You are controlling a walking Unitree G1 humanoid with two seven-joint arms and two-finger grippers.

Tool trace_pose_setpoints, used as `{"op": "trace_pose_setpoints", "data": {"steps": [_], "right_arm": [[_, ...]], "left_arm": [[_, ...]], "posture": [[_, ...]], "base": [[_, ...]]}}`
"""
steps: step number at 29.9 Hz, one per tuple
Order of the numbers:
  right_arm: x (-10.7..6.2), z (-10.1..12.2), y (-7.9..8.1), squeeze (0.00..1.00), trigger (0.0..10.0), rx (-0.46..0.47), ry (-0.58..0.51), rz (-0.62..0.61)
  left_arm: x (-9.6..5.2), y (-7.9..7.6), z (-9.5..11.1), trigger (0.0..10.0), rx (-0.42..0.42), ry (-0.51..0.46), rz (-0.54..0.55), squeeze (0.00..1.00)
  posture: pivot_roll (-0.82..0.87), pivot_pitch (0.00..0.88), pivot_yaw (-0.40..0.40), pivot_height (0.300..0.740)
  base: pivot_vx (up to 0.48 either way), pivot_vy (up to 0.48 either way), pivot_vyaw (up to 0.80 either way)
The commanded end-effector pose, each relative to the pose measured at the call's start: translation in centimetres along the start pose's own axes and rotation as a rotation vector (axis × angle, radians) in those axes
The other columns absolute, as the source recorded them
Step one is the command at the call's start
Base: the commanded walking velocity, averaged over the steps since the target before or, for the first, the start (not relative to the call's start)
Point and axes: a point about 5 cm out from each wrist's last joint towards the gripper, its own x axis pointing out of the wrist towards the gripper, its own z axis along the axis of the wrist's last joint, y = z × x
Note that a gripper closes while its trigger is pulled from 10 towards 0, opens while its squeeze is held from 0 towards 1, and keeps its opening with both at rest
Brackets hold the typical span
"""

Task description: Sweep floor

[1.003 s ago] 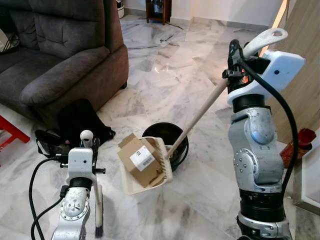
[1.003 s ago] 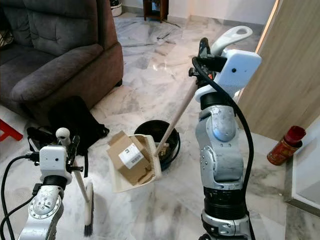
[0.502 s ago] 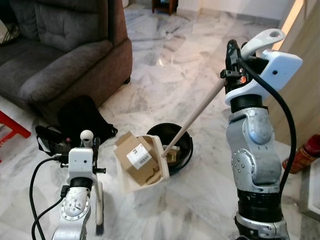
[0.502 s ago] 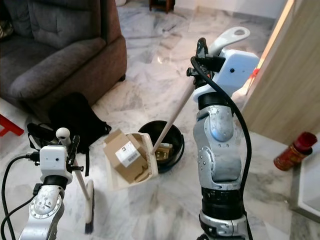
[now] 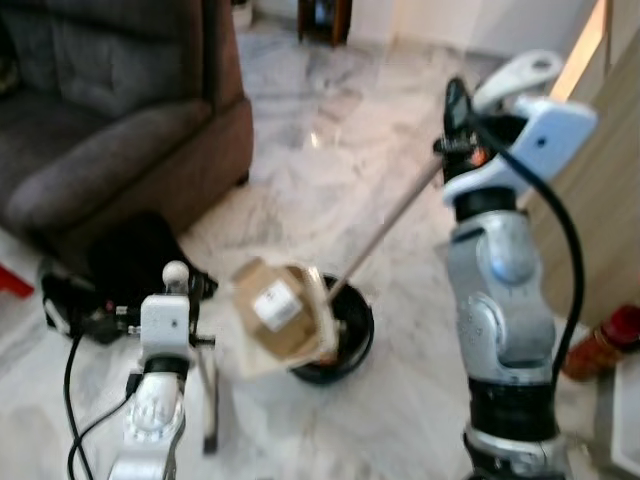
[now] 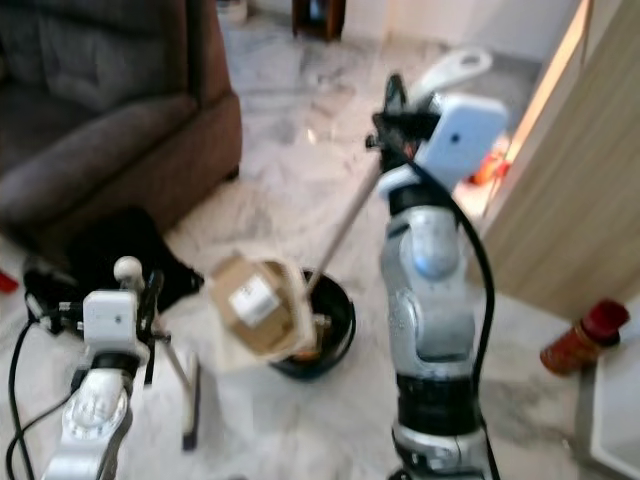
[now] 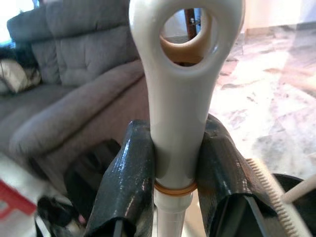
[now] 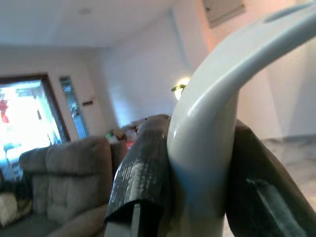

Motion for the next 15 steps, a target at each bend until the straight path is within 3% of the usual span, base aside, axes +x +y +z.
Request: {"op": "trace_pose_setpoints", "data": {"steps": [1, 15], "right_arm": [[0.11, 1.58, -0.59, 0.0, 10.0, -0.011, -0.069, -0.022], [0.06, 1.65, -0.14, 0.0, 10.0, 0.004, -0.077, -0.001]], "left_arm": [[0.17, -0.39, 0.69, 10.0, 0.001, -0.034, -0.009, 0.0], [0.24, -0.44, 0.8, 10.0, -0.003, -0.04, -0.006, 0.0]], "posture": [[0.11, 0.107, 0.045, 0.74], [0.11, 0.109, 0.043, 0.74]], "base": [[0.341, 0.0, -0.58], [0.337, 0.0, 0.0]]}}
